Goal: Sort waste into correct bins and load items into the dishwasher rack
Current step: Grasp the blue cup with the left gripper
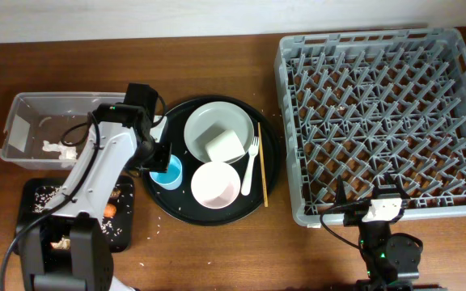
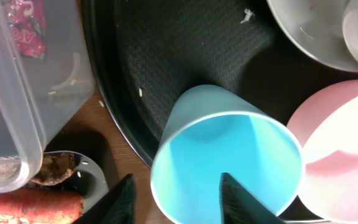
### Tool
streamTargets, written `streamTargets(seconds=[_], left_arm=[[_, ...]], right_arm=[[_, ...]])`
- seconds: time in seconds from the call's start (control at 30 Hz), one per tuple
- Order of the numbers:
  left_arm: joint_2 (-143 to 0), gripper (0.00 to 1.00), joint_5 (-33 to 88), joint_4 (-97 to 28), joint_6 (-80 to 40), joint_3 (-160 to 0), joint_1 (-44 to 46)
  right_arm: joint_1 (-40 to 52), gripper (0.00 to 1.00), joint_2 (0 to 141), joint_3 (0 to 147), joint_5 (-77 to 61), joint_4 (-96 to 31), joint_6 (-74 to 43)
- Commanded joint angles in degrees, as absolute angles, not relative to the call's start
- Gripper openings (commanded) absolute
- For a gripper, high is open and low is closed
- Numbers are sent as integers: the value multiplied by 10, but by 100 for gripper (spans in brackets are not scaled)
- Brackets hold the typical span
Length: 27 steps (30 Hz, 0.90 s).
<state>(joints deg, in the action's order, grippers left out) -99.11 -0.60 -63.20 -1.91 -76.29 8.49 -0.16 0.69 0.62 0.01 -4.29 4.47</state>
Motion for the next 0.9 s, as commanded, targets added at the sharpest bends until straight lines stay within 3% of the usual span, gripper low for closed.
streamTargets(seconds=[0.0, 0.2, 0.23, 0.43, 0.5, 0.6, 0.67, 0.8, 0.87], left_arm=[[-994, 37, -2, -613, -48, -748, 83], [-994, 31, -2, -564, -65, -699, 83], [-994, 24, -2, -549, -65, -690, 83], [-994, 22, -2, -512, -83, -660, 83], [-994, 17, -2, -512, -83, -660, 83], [-994, 17, -2, -512, -83, -660, 83], [-994, 25, -2, -512, -83, -660, 83], [-994, 24, -2, -511, -83, -656, 83], [-994, 8, -2, -510, -83, -655, 83]], right_arm=[[0, 99, 4, 3, 5, -46, 41], [0, 99, 4, 3, 5, -46, 41], [0, 99, 4, 3, 5, -46, 41], [0, 99, 4, 3, 5, -46, 41], [0, 99, 4, 3, 5, -46, 41], [0, 99, 4, 3, 5, -46, 41], [0, 99, 4, 3, 5, -46, 41], [0, 99, 4, 3, 5, -46, 41], [0, 99, 4, 3, 5, -46, 41]])
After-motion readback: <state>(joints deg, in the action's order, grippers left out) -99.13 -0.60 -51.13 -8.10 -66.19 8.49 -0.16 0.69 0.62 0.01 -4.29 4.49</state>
